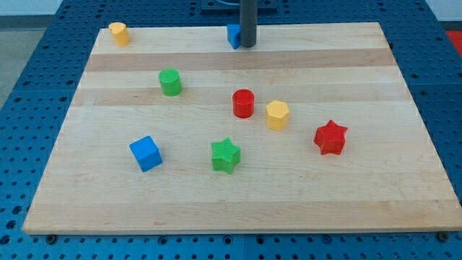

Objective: Slightly move the triangle to the right

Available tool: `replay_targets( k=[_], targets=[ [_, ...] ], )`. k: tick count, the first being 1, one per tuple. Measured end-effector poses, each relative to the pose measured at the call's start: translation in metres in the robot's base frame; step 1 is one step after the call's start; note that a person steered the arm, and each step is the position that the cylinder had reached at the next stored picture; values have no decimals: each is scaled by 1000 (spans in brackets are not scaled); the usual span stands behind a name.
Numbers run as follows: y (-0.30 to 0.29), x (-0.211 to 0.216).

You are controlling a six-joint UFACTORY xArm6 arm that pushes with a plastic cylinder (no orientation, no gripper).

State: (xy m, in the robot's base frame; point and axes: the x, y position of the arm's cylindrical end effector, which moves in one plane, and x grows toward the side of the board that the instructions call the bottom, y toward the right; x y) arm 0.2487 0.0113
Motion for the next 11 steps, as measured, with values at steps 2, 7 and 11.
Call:
replay_targets(
  k=[2, 7, 11],
  targets=[
    [-18, 10],
    [-58, -15],
    [-26, -24]
  ],
)
